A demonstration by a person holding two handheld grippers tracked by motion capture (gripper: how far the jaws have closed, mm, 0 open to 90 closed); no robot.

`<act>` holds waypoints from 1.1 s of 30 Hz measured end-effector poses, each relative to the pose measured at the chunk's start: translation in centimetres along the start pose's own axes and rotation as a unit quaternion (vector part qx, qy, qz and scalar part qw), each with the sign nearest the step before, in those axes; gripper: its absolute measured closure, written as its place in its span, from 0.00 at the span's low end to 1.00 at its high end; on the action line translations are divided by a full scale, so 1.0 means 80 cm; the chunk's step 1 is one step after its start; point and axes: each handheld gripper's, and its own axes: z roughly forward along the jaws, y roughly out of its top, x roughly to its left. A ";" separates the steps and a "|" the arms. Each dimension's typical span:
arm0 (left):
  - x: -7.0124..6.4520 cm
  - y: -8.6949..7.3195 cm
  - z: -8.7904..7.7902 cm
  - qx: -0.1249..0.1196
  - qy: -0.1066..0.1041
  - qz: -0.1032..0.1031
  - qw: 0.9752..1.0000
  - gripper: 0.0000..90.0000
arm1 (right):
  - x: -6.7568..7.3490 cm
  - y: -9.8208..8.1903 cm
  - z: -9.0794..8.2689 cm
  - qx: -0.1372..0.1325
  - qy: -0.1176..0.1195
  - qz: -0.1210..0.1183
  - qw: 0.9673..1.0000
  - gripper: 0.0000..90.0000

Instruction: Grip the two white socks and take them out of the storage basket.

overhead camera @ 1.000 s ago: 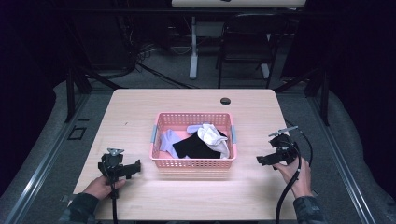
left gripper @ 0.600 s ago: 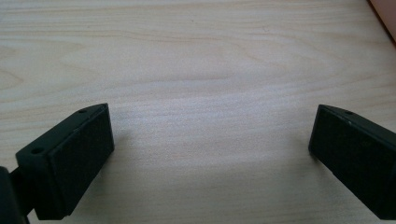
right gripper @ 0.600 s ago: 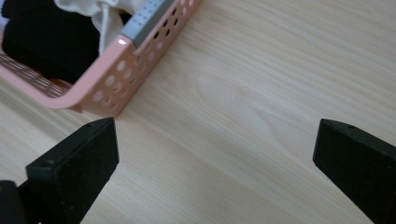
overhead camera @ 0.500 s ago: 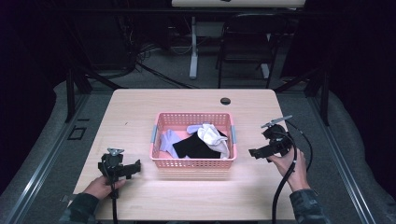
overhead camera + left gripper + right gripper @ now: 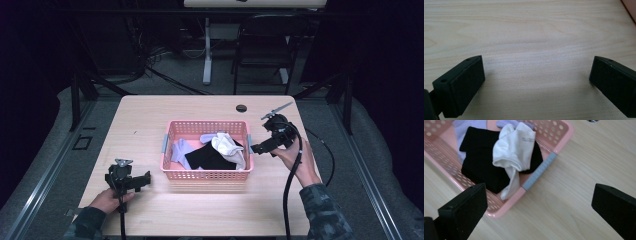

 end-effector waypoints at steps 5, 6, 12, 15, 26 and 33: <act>0.000 0.000 0.000 0.000 0.000 0.000 1.000 0.00 | 0.013 0.032 0.017 0.021 0.008 -0.021 1.000 0.03; 0.000 0.000 0.000 0.000 0.000 0.000 1.000 0.00 | 0.015 0.039 0.021 0.029 0.008 -0.027 0.999 0.04; 0.000 0.000 0.000 0.000 0.000 0.000 1.000 0.00 | 0.027 0.074 0.050 0.048 0.027 -0.040 0.998 0.16; 0.000 0.000 0.000 0.000 0.000 0.000 1.000 0.00 | 0.029 0.084 0.067 0.063 0.036 -0.033 0.997 0.22; 0.000 0.000 0.000 0.000 0.000 0.000 1.000 0.00 | 0.044 0.104 0.123 0.121 0.045 -0.044 0.991 0.53; 0.000 0.000 0.000 0.000 0.000 0.000 1.000 0.00 | 0.041 0.105 0.147 0.150 0.033 -0.033 0.988 0.60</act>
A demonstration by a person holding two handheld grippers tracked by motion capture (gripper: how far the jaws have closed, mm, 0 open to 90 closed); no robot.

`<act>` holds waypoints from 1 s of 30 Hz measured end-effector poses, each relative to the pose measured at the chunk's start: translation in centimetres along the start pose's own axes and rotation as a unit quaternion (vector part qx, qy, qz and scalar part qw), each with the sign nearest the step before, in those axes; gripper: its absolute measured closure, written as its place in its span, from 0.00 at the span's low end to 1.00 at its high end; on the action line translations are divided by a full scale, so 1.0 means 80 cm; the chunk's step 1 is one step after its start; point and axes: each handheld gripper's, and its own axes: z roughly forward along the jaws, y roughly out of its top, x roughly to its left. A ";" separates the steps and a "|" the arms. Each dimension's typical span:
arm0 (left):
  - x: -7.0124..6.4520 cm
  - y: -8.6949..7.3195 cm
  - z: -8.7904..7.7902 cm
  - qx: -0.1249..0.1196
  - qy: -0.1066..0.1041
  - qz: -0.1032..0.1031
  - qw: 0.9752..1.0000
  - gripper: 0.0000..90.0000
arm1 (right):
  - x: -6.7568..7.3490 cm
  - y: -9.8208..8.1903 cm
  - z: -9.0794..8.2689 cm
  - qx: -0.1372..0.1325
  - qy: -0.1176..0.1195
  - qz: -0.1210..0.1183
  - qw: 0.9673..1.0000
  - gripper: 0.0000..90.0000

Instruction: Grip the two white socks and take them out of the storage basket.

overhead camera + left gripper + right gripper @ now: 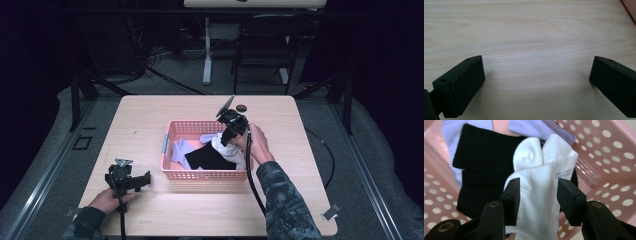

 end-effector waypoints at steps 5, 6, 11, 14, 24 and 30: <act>0.000 0.000 0.000 0.000 0.000 0.000 1.000 0.00 | 0.000 0.002 0.008 0.011 0.004 0.005 1.000 0.67; 0.000 0.000 0.000 0.000 0.000 0.000 1.000 0.00 | 0.001 0.002 0.010 0.007 0.003 0.006 1.000 0.70; 0.000 0.000 0.000 0.000 0.000 0.000 1.000 0.00 | 0.004 0.001 0.015 0.007 -0.007 0.009 1.000 0.88; 0.000 0.000 0.000 0.000 0.000 0.000 1.000 0.00 | 0.004 0.000 0.011 0.009 -0.010 0.005 1.000 0.92; 0.000 0.000 0.000 0.000 0.000 0.000 1.000 0.00 | 0.004 -0.006 0.004 -0.007 -0.005 0.014 1.000 0.91; 0.000 0.000 0.000 0.000 0.000 0.000 1.000 0.00 | 0.003 -0.005 0.003 -0.007 -0.009 0.012 1.000 0.89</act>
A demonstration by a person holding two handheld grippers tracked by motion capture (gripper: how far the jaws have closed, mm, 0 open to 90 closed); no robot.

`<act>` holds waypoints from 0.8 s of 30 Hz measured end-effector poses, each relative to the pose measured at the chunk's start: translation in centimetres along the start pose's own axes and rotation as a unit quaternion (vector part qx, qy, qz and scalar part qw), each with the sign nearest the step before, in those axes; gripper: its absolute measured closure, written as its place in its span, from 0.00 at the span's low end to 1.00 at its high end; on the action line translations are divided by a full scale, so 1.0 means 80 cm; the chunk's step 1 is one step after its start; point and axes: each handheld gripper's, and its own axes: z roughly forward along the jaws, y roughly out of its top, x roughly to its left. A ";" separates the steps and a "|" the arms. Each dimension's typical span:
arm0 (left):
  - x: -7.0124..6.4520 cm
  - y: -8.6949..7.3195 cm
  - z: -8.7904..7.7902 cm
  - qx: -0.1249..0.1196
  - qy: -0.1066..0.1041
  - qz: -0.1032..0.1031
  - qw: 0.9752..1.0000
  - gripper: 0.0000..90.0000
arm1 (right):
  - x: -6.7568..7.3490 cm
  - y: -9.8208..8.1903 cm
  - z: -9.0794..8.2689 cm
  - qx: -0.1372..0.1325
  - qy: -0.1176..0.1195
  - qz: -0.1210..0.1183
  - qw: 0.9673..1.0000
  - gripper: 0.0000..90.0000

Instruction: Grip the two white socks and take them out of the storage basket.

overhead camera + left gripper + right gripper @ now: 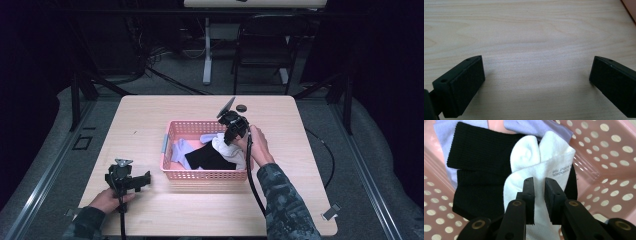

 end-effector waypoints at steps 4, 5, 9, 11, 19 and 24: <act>0.000 0.000 0.000 0.000 0.000 0.000 1.000 0.00 | 0.002 0.001 0.004 0.005 -0.005 -0.003 1.000 0.95; 0.000 0.000 0.000 0.000 0.000 0.000 1.000 0.00 | 0.003 0.001 0.005 0.004 -0.006 -0.002 1.000 0.96; 0.000 0.000 0.000 0.000 0.000 0.000 1.000 0.00 | 0.006 0.003 0.002 0.008 -0.013 -0.012 1.000 0.97; 0.000 0.000 0.000 0.000 0.000 0.000 1.000 0.00 | 0.005 0.003 -0.003 0.012 -0.017 -0.016 1.000 0.97; 0.000 0.000 0.000 0.000 0.000 0.000 1.000 0.00 | 0.000 -0.003 -0.026 -0.013 -0.025 -0.006 1.000 0.98; 0.000 0.000 0.000 0.000 0.000 0.000 1.000 0.00 | -0.002 -0.004 -0.049 -0.035 -0.024 -0.001 0.999 0.98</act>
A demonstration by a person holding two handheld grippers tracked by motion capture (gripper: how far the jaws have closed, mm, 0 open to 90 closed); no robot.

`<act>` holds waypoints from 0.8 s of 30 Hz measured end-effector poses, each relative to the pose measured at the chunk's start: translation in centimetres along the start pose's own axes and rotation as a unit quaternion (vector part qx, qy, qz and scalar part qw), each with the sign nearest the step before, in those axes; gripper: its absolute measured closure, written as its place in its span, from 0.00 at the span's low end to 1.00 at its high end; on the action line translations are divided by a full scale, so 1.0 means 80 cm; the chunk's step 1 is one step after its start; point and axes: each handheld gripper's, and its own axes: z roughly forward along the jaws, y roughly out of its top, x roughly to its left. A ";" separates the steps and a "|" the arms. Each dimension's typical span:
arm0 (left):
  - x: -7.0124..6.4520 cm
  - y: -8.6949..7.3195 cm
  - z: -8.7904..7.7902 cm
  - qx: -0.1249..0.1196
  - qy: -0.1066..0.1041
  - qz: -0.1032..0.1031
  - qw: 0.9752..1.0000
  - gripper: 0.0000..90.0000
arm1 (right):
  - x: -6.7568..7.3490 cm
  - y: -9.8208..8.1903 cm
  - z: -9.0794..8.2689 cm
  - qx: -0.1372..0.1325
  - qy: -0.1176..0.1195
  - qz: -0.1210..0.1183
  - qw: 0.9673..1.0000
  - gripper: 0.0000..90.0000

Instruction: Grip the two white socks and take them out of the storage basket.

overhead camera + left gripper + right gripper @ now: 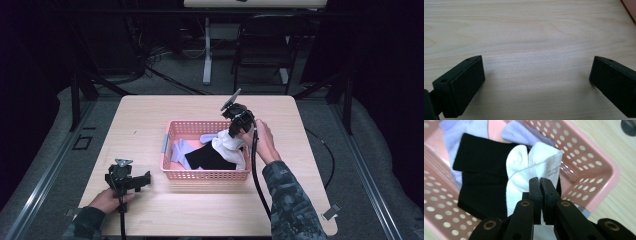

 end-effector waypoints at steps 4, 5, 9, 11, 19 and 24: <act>0.000 0.000 0.000 0.000 0.000 0.000 1.000 0.00 | 0.000 0.002 -0.010 -0.011 -0.001 -0.003 1.000 0.98; 0.000 0.000 0.000 0.000 0.000 0.000 1.000 0.00 | 0.000 0.002 -0.013 -0.015 -0.001 0.000 1.000 0.98; 0.000 0.000 0.000 0.000 0.000 0.000 1.000 0.00 | -0.001 0.004 -0.022 -0.022 -0.006 0.001 1.000 0.98; 0.000 0.000 0.000 0.000 0.000 0.000 1.000 0.00 | -0.002 0.006 -0.029 -0.030 -0.004 0.001 1.000 0.98; 0.000 0.000 0.000 0.000 0.000 0.000 1.000 0.00 | 0.003 0.010 -0.052 -0.048 -0.003 -0.003 0.999 0.98; 0.000 0.000 0.000 0.000 0.000 0.000 1.000 0.00 | 0.006 0.011 -0.065 -0.055 -0.001 -0.006 0.998 0.99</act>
